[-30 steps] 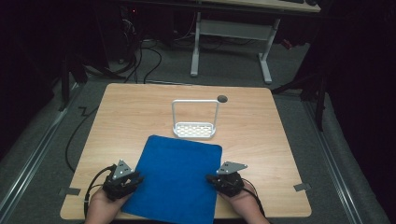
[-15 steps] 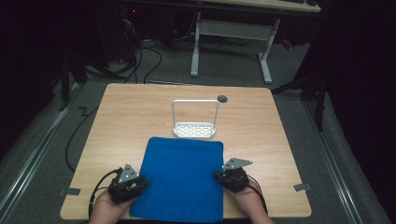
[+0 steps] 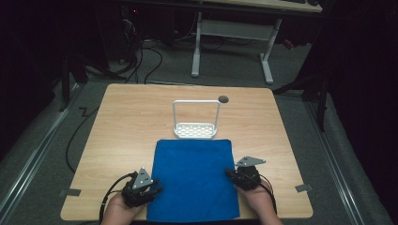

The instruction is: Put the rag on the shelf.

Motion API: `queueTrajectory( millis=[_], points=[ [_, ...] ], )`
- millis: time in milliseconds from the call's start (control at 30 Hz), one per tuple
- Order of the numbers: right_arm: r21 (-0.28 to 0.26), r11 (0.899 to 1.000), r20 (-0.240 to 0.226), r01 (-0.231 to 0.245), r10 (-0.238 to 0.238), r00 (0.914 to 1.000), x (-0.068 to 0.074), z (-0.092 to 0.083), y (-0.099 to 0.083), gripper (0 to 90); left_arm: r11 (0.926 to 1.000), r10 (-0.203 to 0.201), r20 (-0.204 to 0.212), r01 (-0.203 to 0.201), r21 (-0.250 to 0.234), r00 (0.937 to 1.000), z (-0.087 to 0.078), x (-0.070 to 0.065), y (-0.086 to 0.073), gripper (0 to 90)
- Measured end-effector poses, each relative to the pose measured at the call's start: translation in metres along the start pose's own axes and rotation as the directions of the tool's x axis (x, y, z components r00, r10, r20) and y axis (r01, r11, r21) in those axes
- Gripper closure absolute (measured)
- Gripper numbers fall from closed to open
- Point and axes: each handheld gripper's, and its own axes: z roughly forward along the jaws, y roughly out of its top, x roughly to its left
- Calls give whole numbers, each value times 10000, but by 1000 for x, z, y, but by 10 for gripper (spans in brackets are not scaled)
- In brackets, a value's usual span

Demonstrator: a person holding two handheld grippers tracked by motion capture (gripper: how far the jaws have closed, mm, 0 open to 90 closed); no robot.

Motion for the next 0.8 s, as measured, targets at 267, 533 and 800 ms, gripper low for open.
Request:
queueTrajectory(
  millis=[267,533,800],
  points=[
    [-614,9980,112,-166,173,9998,0,-10,1,840,9911,-1159,-239,1140,-693,9930,-6,18,-1,585],
    [-920,9953,115,-311,323,9994,-3,-11,0,793,9573,-2679,-568,2591,-1281,9618,5,62,6,572],
    [-981,9945,61,-366,374,9993,-6,-11,0,791,9618,-2592,-1362,2427,-1262,9562,45,93,45,581]
  ],
)
